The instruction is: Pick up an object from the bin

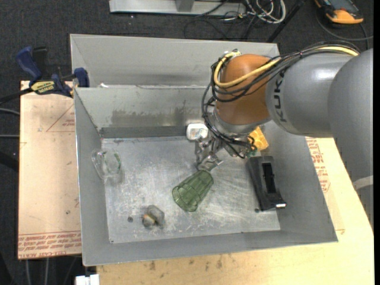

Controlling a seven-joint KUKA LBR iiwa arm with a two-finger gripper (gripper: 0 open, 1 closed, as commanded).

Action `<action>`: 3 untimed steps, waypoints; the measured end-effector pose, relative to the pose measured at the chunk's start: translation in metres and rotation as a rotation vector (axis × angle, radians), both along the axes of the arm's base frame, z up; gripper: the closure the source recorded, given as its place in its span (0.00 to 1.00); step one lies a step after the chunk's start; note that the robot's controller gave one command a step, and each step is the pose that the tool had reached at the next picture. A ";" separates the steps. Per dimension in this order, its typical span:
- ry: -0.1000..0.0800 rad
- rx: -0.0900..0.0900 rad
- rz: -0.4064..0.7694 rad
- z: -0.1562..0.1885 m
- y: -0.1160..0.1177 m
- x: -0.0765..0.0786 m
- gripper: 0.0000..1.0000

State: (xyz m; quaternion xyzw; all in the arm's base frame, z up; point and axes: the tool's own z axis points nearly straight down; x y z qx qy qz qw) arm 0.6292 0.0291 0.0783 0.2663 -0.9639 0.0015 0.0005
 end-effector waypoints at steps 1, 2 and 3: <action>-0.001 0.000 0.000 0.000 0.000 0.000 1.00; -0.001 0.003 -0.035 0.044 -0.024 -0.057 0.00; -0.001 0.003 -0.034 0.044 -0.024 -0.057 0.00</action>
Offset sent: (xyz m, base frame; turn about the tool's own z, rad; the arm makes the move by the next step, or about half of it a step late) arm -0.0579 -0.0239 0.0438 0.0337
